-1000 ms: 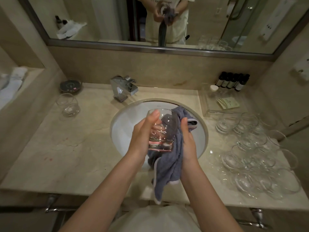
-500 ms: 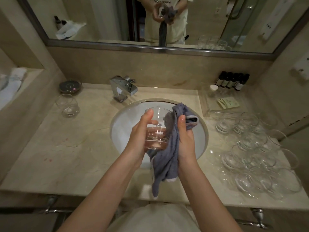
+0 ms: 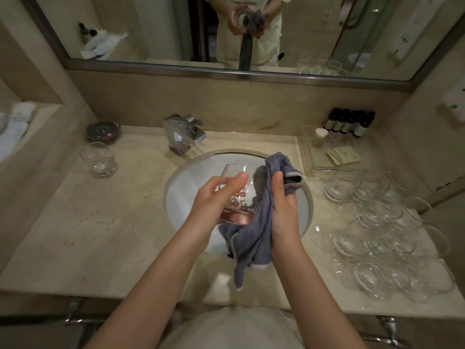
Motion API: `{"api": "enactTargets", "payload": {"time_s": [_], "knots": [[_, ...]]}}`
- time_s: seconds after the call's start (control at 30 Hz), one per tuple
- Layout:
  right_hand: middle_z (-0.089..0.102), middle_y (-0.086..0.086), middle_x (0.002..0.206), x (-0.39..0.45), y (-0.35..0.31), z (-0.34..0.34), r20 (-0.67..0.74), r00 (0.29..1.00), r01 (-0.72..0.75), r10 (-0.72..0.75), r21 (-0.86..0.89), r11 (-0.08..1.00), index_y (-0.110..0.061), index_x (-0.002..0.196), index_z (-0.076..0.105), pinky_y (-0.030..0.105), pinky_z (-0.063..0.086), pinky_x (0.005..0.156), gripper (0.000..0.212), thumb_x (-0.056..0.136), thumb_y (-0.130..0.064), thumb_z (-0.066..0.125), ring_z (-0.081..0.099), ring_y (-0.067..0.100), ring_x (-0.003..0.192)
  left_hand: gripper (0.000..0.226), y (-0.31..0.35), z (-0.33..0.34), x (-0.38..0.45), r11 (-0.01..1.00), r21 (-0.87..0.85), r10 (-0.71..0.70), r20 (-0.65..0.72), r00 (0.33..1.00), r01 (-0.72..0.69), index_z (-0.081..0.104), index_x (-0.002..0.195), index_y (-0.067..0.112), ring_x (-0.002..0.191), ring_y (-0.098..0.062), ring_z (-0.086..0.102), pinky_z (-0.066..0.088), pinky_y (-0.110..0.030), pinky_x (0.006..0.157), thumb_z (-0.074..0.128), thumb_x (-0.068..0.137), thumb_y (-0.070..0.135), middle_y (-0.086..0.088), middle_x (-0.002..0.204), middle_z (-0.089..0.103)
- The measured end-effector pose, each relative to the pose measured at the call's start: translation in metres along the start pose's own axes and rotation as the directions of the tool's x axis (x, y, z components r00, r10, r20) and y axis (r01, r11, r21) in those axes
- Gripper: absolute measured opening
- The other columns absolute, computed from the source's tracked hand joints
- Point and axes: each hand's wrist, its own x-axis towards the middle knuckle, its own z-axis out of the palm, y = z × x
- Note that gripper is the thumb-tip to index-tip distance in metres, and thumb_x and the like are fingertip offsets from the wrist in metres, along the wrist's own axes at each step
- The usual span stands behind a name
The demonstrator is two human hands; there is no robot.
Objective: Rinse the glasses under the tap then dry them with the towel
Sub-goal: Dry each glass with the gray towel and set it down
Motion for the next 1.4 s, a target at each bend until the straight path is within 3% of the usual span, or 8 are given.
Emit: {"api": "enactTargets", "payload": {"time_s": [0.07, 0.2, 0.3, 0.4, 0.8, 0.97, 1.2, 1.4], "knots": [[0.066, -0.002, 0.113, 0.005, -0.002, -0.005, -0.045, 0.998, 0.032, -0.034, -0.042, 0.999, -0.022, 0.133, 0.045, 0.023, 0.054, 0.083, 0.056, 0.082, -0.045, 0.054, 0.066, 0.013, 0.102, 0.058, -0.003, 0.000, 0.001, 0.985, -0.142, -0.084, 0.094, 0.992, 0.097, 0.067, 0.098, 0.019, 0.075, -0.018, 0.068, 0.055, -0.034, 0.068, 0.070, 0.054, 0.057, 0.005, 0.076, 0.071], [0.063, -0.001, 0.102, 0.008, -0.012, -0.014, -0.025, 0.988, 0.146, -0.151, -0.124, 0.981, -0.025, 0.108, 0.045, 0.031, 0.054, 0.084, 0.039, 0.080, -0.042, 0.065, 0.063, 0.012, 0.092, 0.049, -0.015, -0.008, 0.004, 0.916, -0.330, -0.196, 0.131, 0.972, 0.229, 0.066, 0.097, 0.023, 0.081, -0.025, 0.068, 0.052, -0.042, 0.081, 0.070, 0.057, 0.051, -0.002, 0.086, 0.073], [0.064, -0.017, 0.089, 0.005, -0.014, -0.016, 0.129, 0.959, 0.276, -0.251, -0.243, 0.930, -0.023, 0.099, 0.051, 0.017, 0.048, 0.076, 0.025, 0.082, -0.031, 0.068, 0.060, -0.003, 0.081, 0.049, -0.020, -0.012, 0.005, 0.893, -0.362, -0.241, 0.117, 0.964, 0.267, 0.063, 0.093, 0.020, 0.083, -0.028, 0.069, 0.056, -0.042, 0.073, 0.072, 0.056, 0.051, -0.004, 0.097, 0.073], [0.056, -0.005, 0.098, 0.003, -0.009, -0.018, 0.220, 0.922, 0.385, -0.319, -0.436, 0.814, -0.033, 0.091, 0.059, 0.008, 0.039, 0.080, 0.017, 0.080, -0.034, 0.072, 0.056, -0.006, 0.087, 0.056, -0.018, -0.013, 0.007, 0.912, -0.322, -0.246, 0.060, 0.967, 0.252, 0.065, 0.096, 0.018, 0.080, -0.024, 0.066, 0.056, -0.037, 0.063, 0.070, 0.055, 0.055, -0.004, 0.100, 0.061], [0.049, -0.025, 0.134, 0.005, -0.006, -0.018, 0.496, 0.866, 0.402, -0.071, -0.603, 0.689, -0.044, 0.130, 0.045, 0.009, 0.034, 0.099, 0.054, 0.080, -0.065, 0.044, 0.045, -0.009, 0.123, 0.065, -0.008, -0.026, 0.027, 0.961, -0.231, -0.184, -0.109, 0.977, 0.155, 0.059, 0.091, 0.017, 0.064, -0.016, 0.064, 0.051, -0.031, 0.057, 0.073, 0.046, 0.061, 0.001, 0.084, 0.062], [0.062, -0.025, 0.111, 0.004, -0.013, -0.016, 0.467, 0.879, 0.369, -0.091, -0.547, 0.752, -0.052, 0.107, 0.054, 0.007, 0.040, 0.086, 0.041, 0.068, -0.058, 0.063, 0.058, -0.009, 0.105, 0.070, -0.006, -0.025, 0.033, 0.977, -0.146, -0.164, -0.062, 0.985, 0.153, 0.058, 0.093, 0.017, 0.054, -0.013, 0.060, 0.046, -0.024, 0.045, 0.082, 0.048, 0.065, 0.003, 0.081, 0.062], [0.068, -0.030, 0.074, 0.001, -0.005, -0.016, 0.473, 0.874, 0.226, 0.114, -0.603, 0.765, -0.044, 0.079, 0.065, 0.006, 0.043, 0.066, 0.019, 0.063, -0.048, 0.076, 0.063, -0.010, 0.077, 0.053, 0.002, -0.007, 0.041, 0.980, 0.194, 0.058, -0.030, 0.998, -0.052, 0.056, 0.076, 0.016, 0.045, -0.013, 0.052, 0.033, -0.023, 0.038, 0.085, 0.053, 0.055, 0.003, 0.062, 0.058], [0.072, 0.009, 0.098, 0.005, -0.003, -0.029, 0.513, 0.824, -0.042, 0.242, -0.370, 0.928, -0.019, 0.097, 0.075, 0.039, 0.049, 0.091, 0.032, 0.067, -0.030, 0.076, 0.066, 0.026, 0.094, 0.049, -0.003, -0.003, 0.043, 0.821, 0.411, 0.421, 0.035, 0.906, -0.397, 0.060, 0.078, 0.017, 0.058, -0.003, 0.055, 0.040, -0.014, 0.049, 0.085, 0.059, 0.055, 0.006, 0.070, 0.060]]}}
